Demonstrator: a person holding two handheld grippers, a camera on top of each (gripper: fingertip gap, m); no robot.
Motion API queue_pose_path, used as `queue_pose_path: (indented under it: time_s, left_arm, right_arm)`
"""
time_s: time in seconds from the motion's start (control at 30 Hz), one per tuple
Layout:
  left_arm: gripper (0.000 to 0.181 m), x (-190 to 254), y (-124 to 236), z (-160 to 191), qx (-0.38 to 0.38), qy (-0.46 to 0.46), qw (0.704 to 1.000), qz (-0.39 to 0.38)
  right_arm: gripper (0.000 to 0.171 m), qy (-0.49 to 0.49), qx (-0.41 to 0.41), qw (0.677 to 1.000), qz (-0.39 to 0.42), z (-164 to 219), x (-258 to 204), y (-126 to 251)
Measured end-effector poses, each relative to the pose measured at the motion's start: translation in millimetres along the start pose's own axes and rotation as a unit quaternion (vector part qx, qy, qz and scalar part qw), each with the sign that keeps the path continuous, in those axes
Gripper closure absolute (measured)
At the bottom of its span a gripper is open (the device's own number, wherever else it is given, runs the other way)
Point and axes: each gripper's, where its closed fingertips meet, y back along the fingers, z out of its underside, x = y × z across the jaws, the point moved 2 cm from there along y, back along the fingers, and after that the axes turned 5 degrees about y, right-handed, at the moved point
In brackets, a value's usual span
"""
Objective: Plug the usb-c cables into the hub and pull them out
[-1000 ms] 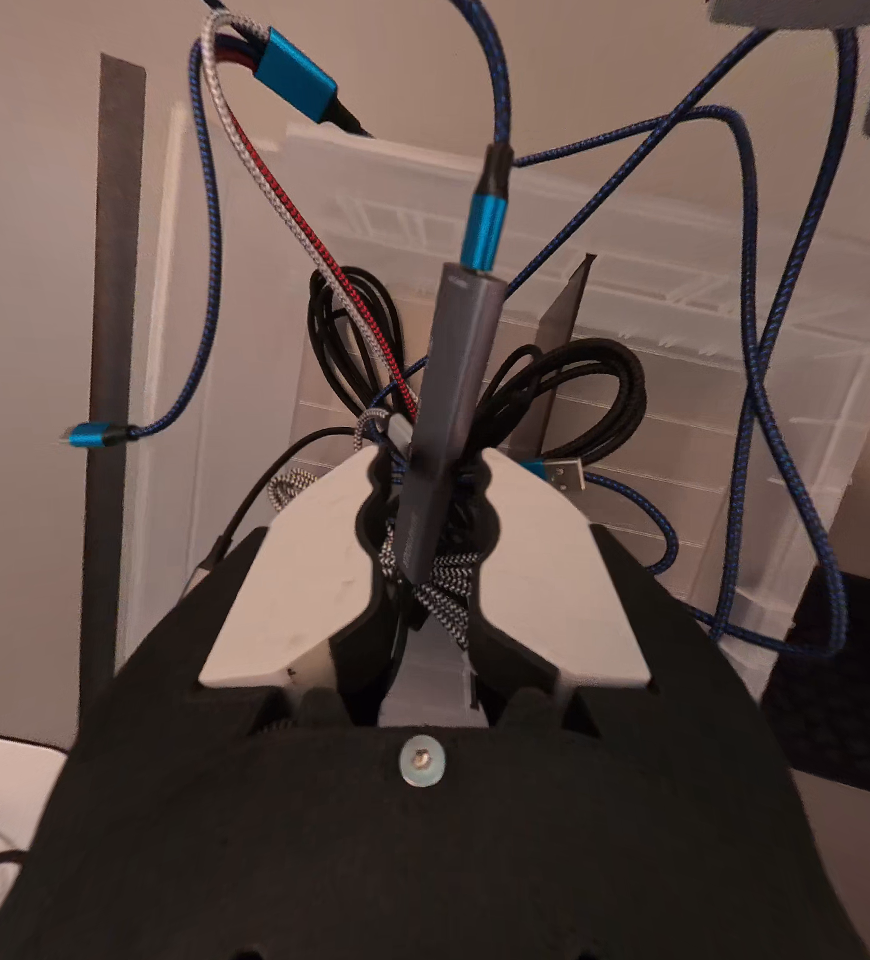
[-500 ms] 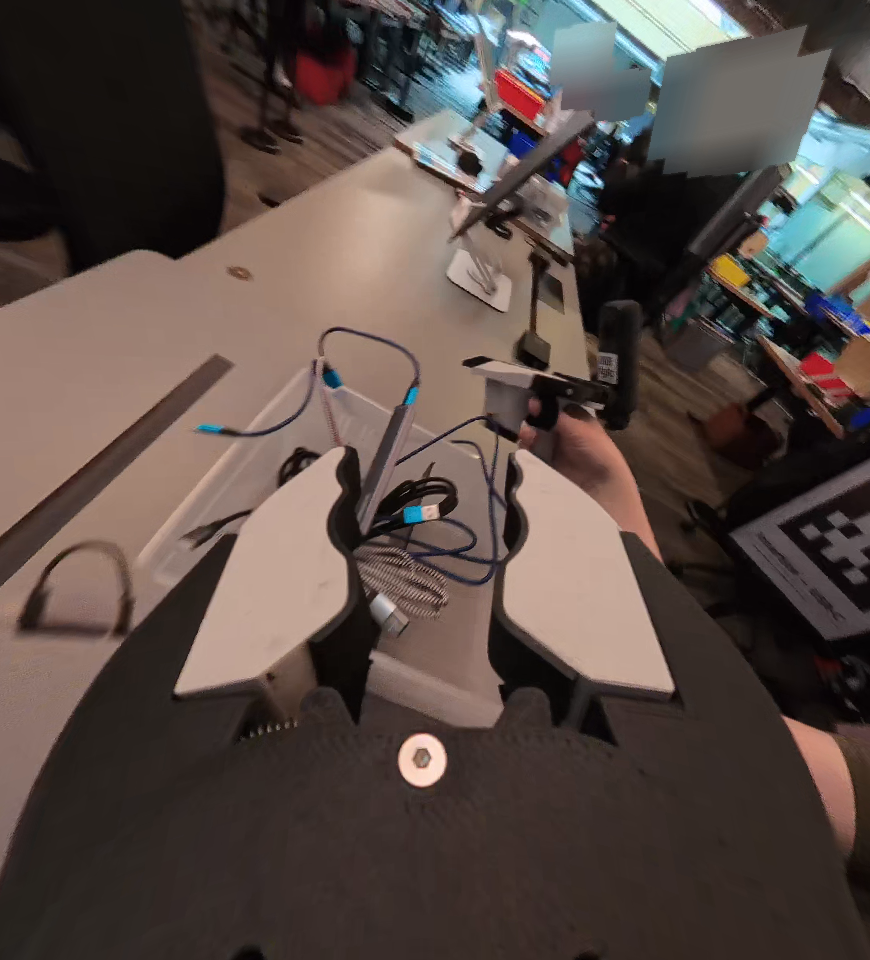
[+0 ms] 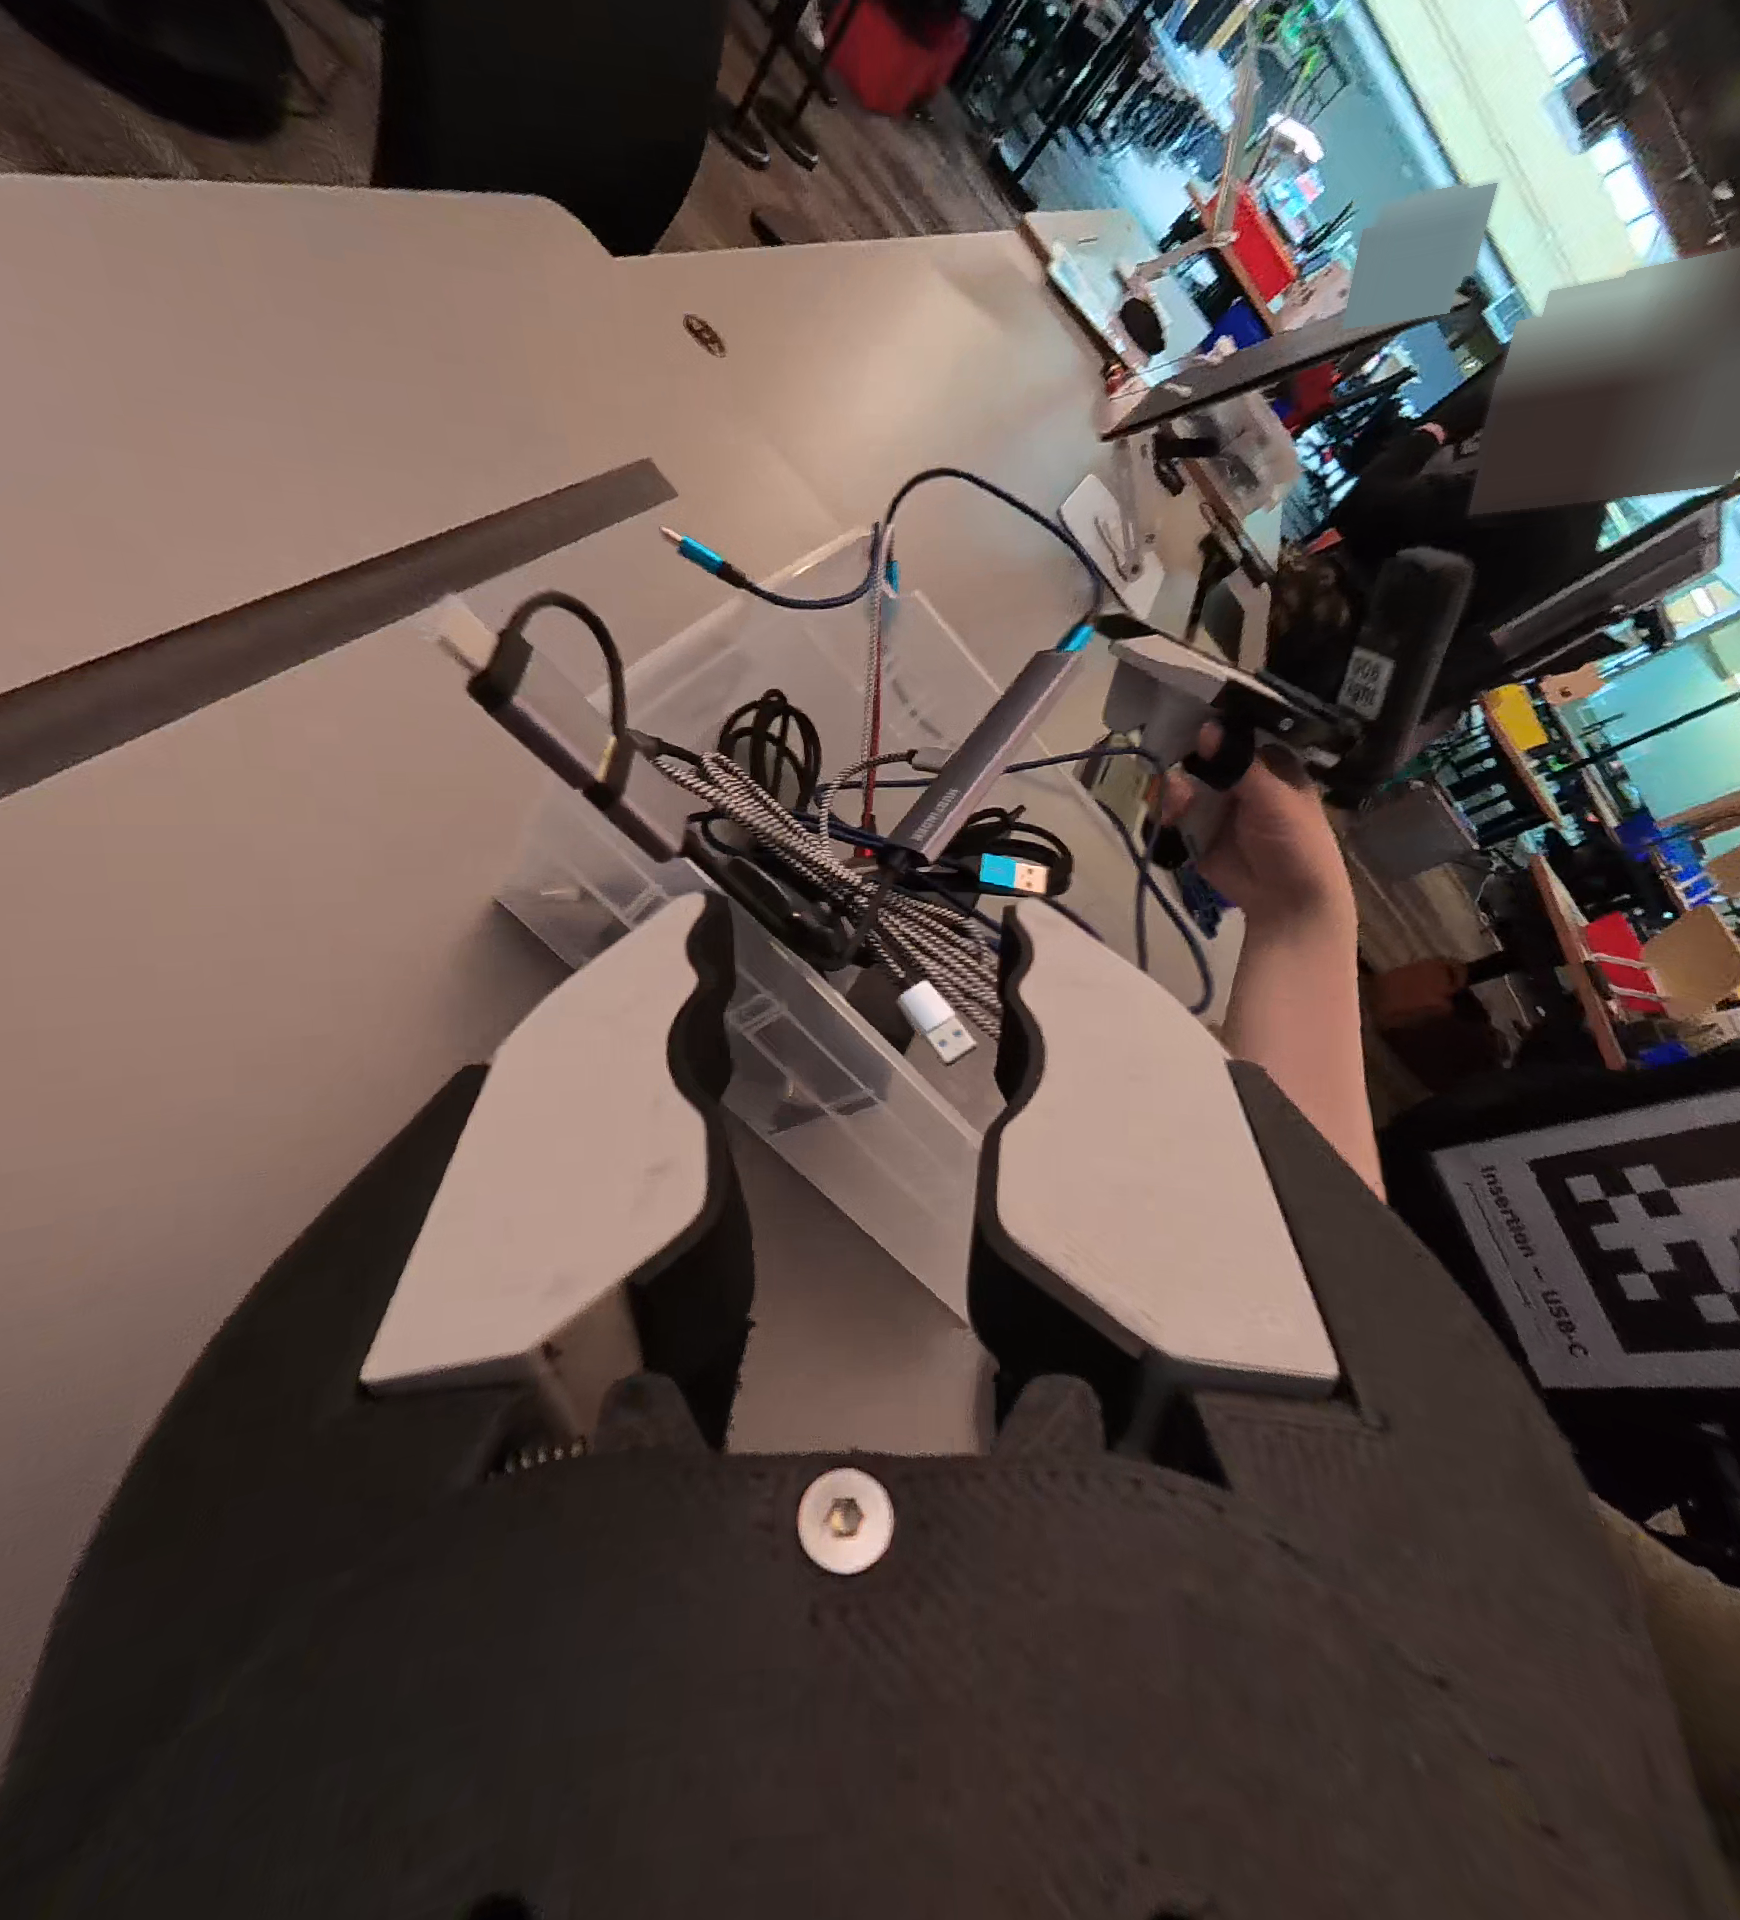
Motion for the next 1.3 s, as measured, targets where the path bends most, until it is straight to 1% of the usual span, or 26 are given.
queue_pose_path:
  time_s: [0.03, 0.07, 0.1, 0.13, 0.2, 0.23, 0.33, 0.4, 0.43, 0.5, 0.53, 0.57, 0.67, 0.73, 0.87, 0.93, 0.97, 1.03, 1.07, 1.13, 1.2, 1.27, 1.3]
  left_arm:
    - [0.132, -3.6, -4.1, 1.4, -0.012, 0.002, 1.000, -0.009]
    - [0.130, -7.6, -9.2, 4.9, -0.034, 0.003, 0.999, -0.019]
    - [0.128, -11.2, -14.5, 8.3, -0.054, 0.002, 0.998, -0.027]
    - [0.128, -14.4, -19.0, 10.2, -0.064, 0.002, 0.997, -0.035]
    - [0.128, -19.8, -26.6, 13.2, -0.071, 0.007, 0.996, -0.051]
    - [0.128, -20.6, -30.7, 15.8, -0.077, 0.008, 0.996, -0.054]
    - [0.128, -18.9, -45.2, 26.5, -0.106, 0.007, 0.993, -0.050]
    - [0.131, -22.1, -55.4, 29.7, -0.107, 0.003, 0.993, -0.057]
    - [0.135, -24.1, -60.8, 30.7, -0.105, 0.001, 0.993, -0.061]
    - [0.145, -23.9, -71.4, 33.0, -0.103, -0.010, 0.993, -0.059]
    - [0.151, -27.2, -74.3, 32.2, -0.096, -0.023, 0.992, -0.075]
    - [0.152, -28.6, -76.1, 30.3, -0.086, -0.041, 0.991, -0.089]
    - [0.151, -29.4, -80.2, 27.7, -0.074, -0.092, 0.985, -0.123]
    - [0.151, -29.5, -80.8, 26.2, -0.070, -0.111, 0.982, -0.138]
    - [0.151, -29.8, -80.7, 25.3, -0.068, -0.113, 0.981, -0.142]
    - [0.151, -29.3, -79.6, 25.1, -0.071, -0.117, 0.981, -0.138]
    - [0.156, -28.0, -77.8, 23.5, -0.067, -0.121, 0.981, -0.135]
    - [0.156, -22.6, -73.0, 17.8, -0.050, -0.127, 0.984, -0.118]
    - [0.156, -18.9, -70.9, 15.2, -0.042, -0.128, 0.986, -0.103]
    - [0.158, -17.0, -69.0, 12.5, -0.033, -0.116, 0.989, -0.083]
    - [0.157, -20.2, -71.1, 13.8, -0.041, -0.103, 0.991, -0.070]
    - [0.157, -21.3, -73.2, 12.8, -0.036, -0.114, 0.991, -0.063]
    - [0.159, -21.4, -73.6, 12.2, -0.034, -0.128, 0.989, -0.066]
  right_arm:
    - [0.115, 0.025, -0.010, 0.999, -0.029, 1.2, -3.3, -9.8]
    - [0.114, 0.043, -0.015, 0.998, -0.054, 1.4, -3.0, -21.9]
    - [0.113, 0.041, -0.021, 0.997, -0.069, 2.3, 2.4, -36.3]
    - [0.112, 0.021, -0.043, 0.995, -0.083, 6.5, 8.2, -50.6]
    - [0.111, -0.004, -0.097, 0.985, -0.141, 16.9, 6.1, -72.7]
    - [0.111, -0.010, -0.107, 0.981, -0.160, 19.5, 5.0, -82.5]
    - [0.111, -0.007, -0.129, 0.977, -0.170, 29.2, 8.7, -109.4]
    - [0.113, 0.001, -0.114, 0.973, -0.199, 29.7, 1.8, -120.0]
    - [0.117, -0.003, -0.128, 0.970, -0.208, 32.2, 0.8, -123.6]
    - [0.159, -0.003, -0.174, 0.951, -0.255, 32.1, -9.1, -121.0]
    - [0.159, 0.000, -0.182, 0.950, -0.254, 28.2, -10.6, -119.3]
    - [0.159, 0.015, -0.179, 0.954, -0.238, 22.0, -9.1, -116.8]
    - [0.160, 0.074, -0.113, 0.966, -0.220, -13.6, -20.6, -99.8]
    - [0.159, 0.130, -0.085, 0.963, -0.223, -35.2, -40.2, -84.3]
    - [0.160, 0.271, -0.062, 0.946, -0.169, -60.7, -80.5, -67.3]
    - [0.161, 0.349, -0.083, 0.926, -0.120, -59.1, -95.0, -70.1]
    - [0.162, 0.385, -0.089, 0.915, -0.078, -58.3, -97.4, -75.2]
    - [0.161, 0.456, -0.095, 0.885, 0.004, -55.8, -98.1, -86.8]
    - [0.161, 0.479, -0.107, 0.871, 0.019, -49.4, -101.1, -92.7]
    - [0.161, 0.513, -0.135, 0.848, 0.005, -30.5, -112.0, -102.3]
    - [0.160, 0.553, -0.174, 0.814, 0.008, -13.0, -118.0, -106.8]
    - [0.159, 0.592, -0.171, 0.787, 0.014, -6.8, -128.7, -110.1]
    - [0.159, 0.602, -0.166, 0.781, 0.004, -3.5, -134.8, -111.6]
